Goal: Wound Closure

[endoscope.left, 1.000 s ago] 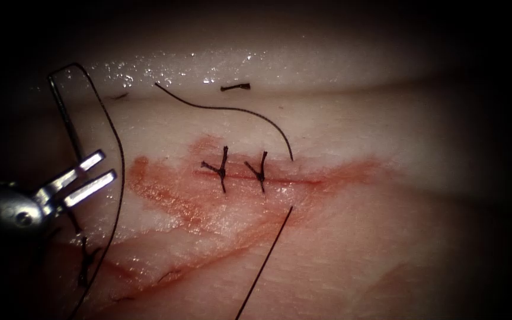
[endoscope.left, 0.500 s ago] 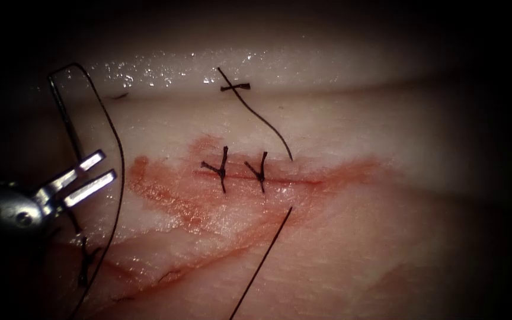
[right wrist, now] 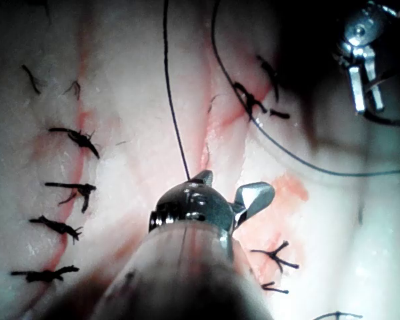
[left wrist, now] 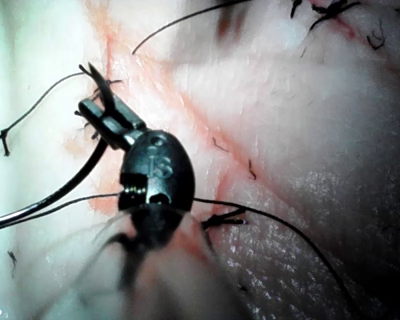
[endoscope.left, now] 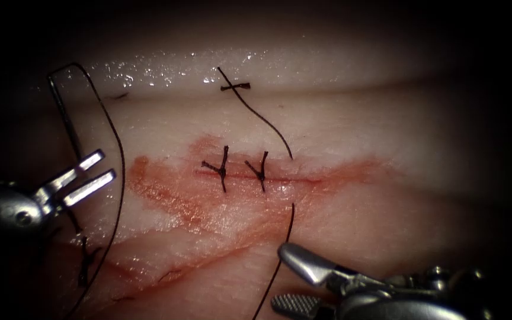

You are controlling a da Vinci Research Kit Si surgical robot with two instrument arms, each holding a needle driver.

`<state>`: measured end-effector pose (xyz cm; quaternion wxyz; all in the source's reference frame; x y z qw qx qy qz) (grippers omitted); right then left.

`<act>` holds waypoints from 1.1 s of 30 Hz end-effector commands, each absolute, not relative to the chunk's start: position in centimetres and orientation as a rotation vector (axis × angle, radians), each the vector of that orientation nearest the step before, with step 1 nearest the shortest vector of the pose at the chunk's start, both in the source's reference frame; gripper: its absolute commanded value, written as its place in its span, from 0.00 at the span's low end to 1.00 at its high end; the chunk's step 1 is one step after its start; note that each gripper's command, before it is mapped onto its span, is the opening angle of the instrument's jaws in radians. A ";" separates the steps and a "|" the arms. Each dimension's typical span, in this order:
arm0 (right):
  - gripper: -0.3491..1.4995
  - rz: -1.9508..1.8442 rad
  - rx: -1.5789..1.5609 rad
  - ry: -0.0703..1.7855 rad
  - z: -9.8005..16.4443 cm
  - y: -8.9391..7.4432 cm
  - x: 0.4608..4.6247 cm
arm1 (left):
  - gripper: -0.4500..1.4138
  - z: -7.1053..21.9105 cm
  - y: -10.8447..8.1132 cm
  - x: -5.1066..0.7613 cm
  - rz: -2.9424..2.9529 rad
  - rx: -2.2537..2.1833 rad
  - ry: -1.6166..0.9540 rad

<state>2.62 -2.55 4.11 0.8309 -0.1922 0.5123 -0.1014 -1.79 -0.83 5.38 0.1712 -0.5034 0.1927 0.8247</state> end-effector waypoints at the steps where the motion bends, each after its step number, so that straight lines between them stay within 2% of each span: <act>1: 0.99 -0.219 -0.413 1.086 4.4 -2.5 2.66 | 0.00 5.5 -0.8 -1.85 2.342 -1.430 0.547; 20: 0.99 -0.268 -0.407 1.076 5.4 -2.3 2.49 | 0.00 5.5 -0.9 -1.85 2.342 -1.430 0.549; 28: 0.99 -0.269 -0.391 1.058 5.5 -2.5 2.69 | 0.00 5.5 -0.9 -1.85 2.342 -1.429 0.549; 30: 0.95 -0.268 -0.391 1.054 5.6 -2.6 2.73 | 0.00 5.5 -0.9 -1.85 2.342 -1.429 0.549; 31: 0.90 -0.268 -0.392 1.053 5.6 -2.6 2.74 | 0.00 5.5 -0.9 -1.85 2.338 -1.429 0.544; 32: 0.71 -0.269 -0.393 1.054 5.6 -2.6 2.74 | 0.00 5.5 -0.9 -1.85 2.338 -1.429 0.544; 33: 0.45 -0.270 -0.393 1.055 5.6 -2.6 2.73 | 0.00 5.5 -0.9 -1.85 2.338 -1.429 0.544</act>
